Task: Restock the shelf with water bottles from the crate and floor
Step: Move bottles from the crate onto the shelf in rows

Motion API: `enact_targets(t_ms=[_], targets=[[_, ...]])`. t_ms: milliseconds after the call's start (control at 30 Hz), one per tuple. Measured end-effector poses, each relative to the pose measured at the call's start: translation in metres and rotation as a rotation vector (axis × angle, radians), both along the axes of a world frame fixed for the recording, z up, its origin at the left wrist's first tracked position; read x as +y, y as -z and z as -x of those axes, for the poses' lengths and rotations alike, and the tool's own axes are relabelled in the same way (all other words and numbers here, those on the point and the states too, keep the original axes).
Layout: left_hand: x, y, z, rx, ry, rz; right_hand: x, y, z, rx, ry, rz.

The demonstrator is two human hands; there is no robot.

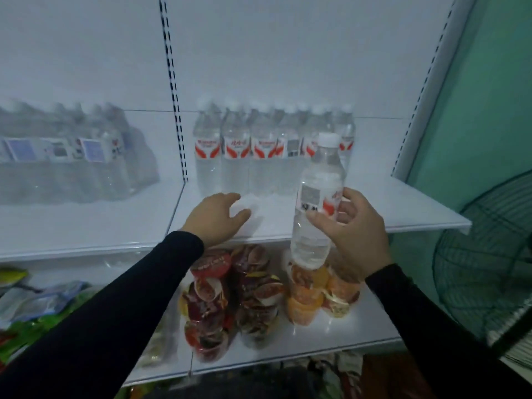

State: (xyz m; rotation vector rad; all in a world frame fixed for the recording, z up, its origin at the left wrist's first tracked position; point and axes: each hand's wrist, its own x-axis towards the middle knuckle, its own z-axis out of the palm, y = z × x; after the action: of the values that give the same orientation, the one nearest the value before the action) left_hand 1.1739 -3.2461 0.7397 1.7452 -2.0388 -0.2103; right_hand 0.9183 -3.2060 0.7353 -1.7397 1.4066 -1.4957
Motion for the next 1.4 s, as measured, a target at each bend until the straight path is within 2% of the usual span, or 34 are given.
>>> enact_targets(t_ms=[100, 200, 567, 733, 933, 1400], targets=[[-0.021, 0.02, -0.011, -0.174, -0.101, -0.114, -0.021, -0.019, 0.017, 0.021, 0.092, 0.095], [-0.028, 0.034, -0.015, -0.254, -0.108, -0.077, -0.049, -0.028, 0.032, 0.029, 0.169, 0.113], [-0.038, 0.045, -0.019, -0.235, -0.107, -0.007, -0.12, -0.009, 0.054, 0.087, 0.386, 0.078], [-0.038, 0.046, -0.019, -0.239, -0.101, 0.004, -0.121, 0.003, 0.053, 0.081, 0.347, 0.12], [-0.036, 0.045, -0.017, -0.266, -0.09, 0.001, -0.112, 0.021, 0.06, 0.092, 0.223, -0.024], [-0.039, 0.047, -0.017, -0.279, -0.112, 0.025, -0.187, 0.034, 0.064, 0.053, 0.291, -0.03]])
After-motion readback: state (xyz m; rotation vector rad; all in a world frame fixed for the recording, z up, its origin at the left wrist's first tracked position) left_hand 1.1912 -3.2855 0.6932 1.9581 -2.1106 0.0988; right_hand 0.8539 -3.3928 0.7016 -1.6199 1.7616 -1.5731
